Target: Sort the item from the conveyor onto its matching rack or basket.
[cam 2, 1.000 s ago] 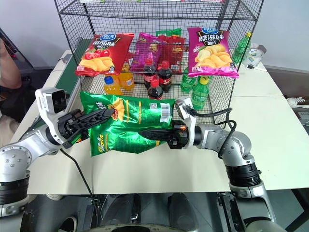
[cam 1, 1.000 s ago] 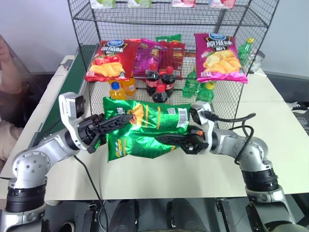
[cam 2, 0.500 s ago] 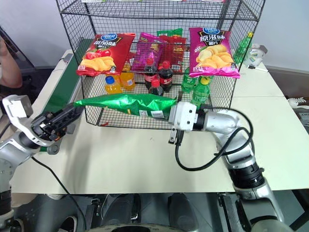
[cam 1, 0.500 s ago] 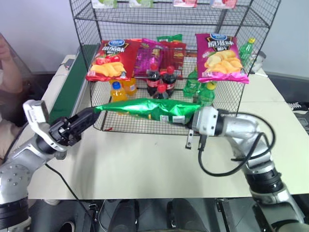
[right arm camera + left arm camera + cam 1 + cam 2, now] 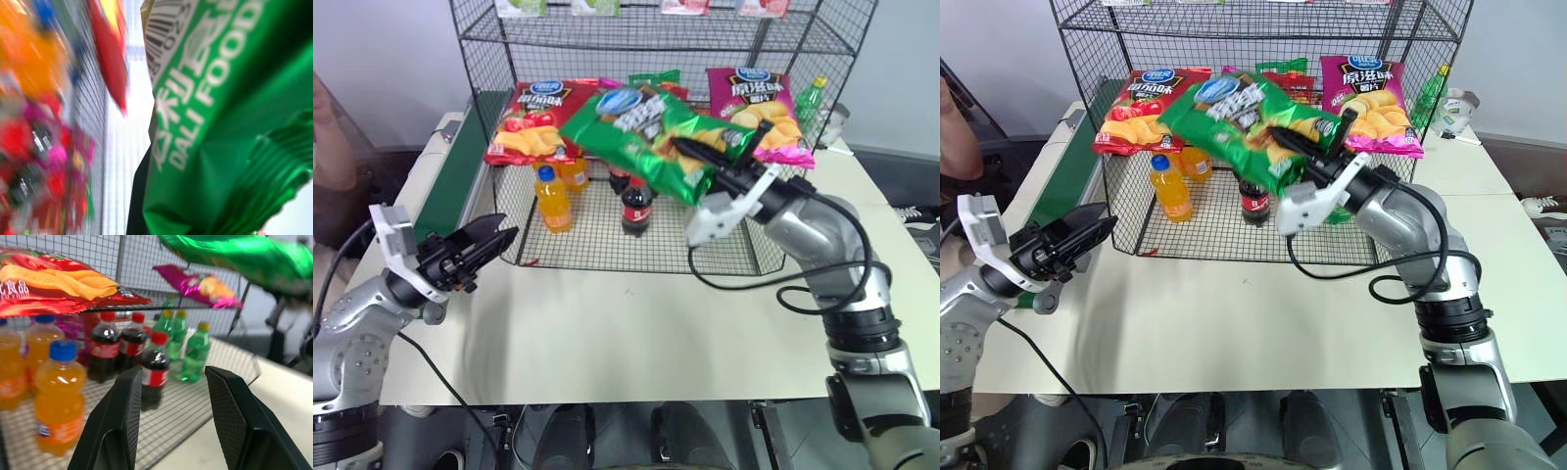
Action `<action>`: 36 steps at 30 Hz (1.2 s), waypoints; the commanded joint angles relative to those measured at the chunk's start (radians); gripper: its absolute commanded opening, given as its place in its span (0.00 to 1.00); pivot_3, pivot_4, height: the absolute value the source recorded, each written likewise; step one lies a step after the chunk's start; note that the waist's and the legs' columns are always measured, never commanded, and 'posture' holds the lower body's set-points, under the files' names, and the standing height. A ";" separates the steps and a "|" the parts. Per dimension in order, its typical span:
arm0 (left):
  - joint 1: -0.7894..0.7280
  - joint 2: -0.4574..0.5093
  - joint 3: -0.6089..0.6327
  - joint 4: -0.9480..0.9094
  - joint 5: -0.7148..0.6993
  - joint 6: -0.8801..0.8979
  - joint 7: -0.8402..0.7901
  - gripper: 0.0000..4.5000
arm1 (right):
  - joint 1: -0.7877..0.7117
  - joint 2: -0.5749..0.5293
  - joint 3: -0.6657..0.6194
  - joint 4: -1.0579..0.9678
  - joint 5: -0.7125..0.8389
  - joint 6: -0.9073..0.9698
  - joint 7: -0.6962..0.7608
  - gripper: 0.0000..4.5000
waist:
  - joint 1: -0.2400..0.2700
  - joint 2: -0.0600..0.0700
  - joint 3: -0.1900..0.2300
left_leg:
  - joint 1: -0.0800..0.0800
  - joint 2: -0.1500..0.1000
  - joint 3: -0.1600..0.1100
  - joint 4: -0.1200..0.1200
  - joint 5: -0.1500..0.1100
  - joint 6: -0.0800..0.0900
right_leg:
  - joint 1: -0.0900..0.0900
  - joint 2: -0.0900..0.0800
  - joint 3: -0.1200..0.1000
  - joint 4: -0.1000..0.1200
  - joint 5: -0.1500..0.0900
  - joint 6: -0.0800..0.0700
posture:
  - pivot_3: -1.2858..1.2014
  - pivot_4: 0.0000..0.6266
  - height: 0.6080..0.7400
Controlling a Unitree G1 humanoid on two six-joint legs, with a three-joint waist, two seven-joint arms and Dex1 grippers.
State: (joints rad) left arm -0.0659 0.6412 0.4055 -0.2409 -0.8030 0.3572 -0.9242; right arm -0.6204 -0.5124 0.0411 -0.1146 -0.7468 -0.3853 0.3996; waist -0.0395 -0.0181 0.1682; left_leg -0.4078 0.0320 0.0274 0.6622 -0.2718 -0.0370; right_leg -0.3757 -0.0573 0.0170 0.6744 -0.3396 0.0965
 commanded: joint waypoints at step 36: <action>-0.017 -0.083 -0.040 -0.053 0.193 -0.221 0.153 0.49 | -0.315 0.167 0.198 0.452 0.056 0.397 -0.237 0.49 | -0.008 0.000 0.000 | 0.000 0.000 0.002 0.000 -0.003 0.005 | -0.004 0.000 0.002 0.006 0.000 0.000 | 0.52 0.24 0.99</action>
State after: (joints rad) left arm -0.0818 0.5609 0.3667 -0.2782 -0.6175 0.1630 -0.7673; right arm -0.9127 -0.3645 0.2451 0.3701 -0.7291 0.0329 0.1571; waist -0.0477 -0.0179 0.1683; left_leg -0.4081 0.0321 0.0292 0.6626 -0.2743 -0.0324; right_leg -0.3796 -0.0576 0.0191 0.6809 -0.3395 0.0967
